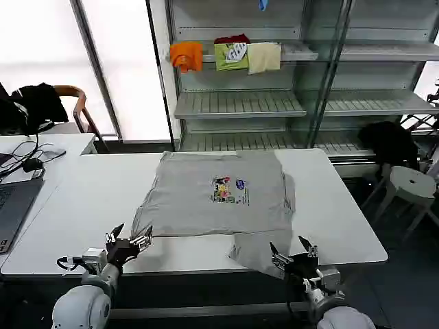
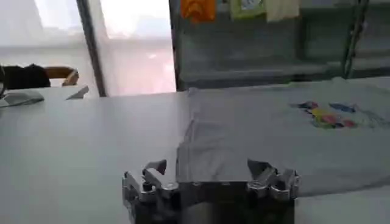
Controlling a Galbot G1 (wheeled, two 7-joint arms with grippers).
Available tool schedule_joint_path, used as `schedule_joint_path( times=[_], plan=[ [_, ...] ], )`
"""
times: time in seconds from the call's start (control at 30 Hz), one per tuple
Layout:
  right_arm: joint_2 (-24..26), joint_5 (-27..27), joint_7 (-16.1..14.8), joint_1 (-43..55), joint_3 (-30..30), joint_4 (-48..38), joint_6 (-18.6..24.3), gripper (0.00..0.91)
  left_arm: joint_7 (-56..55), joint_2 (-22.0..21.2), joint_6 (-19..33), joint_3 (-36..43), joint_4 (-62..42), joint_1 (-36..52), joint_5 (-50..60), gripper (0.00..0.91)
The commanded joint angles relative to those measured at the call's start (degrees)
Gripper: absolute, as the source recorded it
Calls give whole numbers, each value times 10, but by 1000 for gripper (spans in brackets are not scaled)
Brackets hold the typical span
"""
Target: Fold and organize the clothes.
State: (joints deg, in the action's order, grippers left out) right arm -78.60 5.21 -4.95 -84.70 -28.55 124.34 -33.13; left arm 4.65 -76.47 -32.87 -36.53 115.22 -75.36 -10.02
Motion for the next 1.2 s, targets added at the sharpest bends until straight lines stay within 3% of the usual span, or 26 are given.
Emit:
schedule_joint_path(
  times=[0.03,0.1,0.17,0.23,0.27,0.3,0.33,0.4,0.43,0.47,0.53,0.63,1.07,1.2],
  plan=[
    [1,-2,0,-23,1,-3,0,907,-1,0,-1,3,-10,-9,21,907],
    [0,-2,0,-21,1,-8,0,907,-1,1,-1,3,-10,-9,21,907],
    [-2,-6,0,-19,2,-14,0,836,-1,2,-1,2,-12,-8,22,907],
    [-4,-8,0,-17,5,-18,0,725,-2,3,-1,2,-15,-7,22,806],
    [-5,-9,-1,-17,6,-20,0,554,-3,2,-1,2,-19,-4,22,645],
    [-6,-10,-2,-16,7,-21,0,494,-3,2,-1,1,-23,-2,22,574],
    [-6,-11,-2,-15,7,-23,0,343,-3,2,-1,0,-24,-2,21,433],
    [-7,-12,-2,-13,8,-27,0,151,-3,2,-1,-2,-31,1,19,272],
    [-7,-13,-2,-12,9,-28,0,111,-2,2,-1,-3,-33,1,19,222],
    [-8,-15,-3,-11,9,-30,0,20,-2,2,-1,-4,-34,1,17,111],
    [-9,-15,-4,-10,10,-32,0,0,-2,3,-1,-6,-39,3,10,30],
    [-10,-17,-6,-9,12,-34,0,0,-2,3,-1,-8,-45,4,4,10],
    [-16,-11,-12,0,11,-34,0,0,9,3,-1,2,-50,5,0,10],
    [-18,19,-5,7,7,-27,12,0,12,3,2,2,-55,10,-2,10]
  ],
)
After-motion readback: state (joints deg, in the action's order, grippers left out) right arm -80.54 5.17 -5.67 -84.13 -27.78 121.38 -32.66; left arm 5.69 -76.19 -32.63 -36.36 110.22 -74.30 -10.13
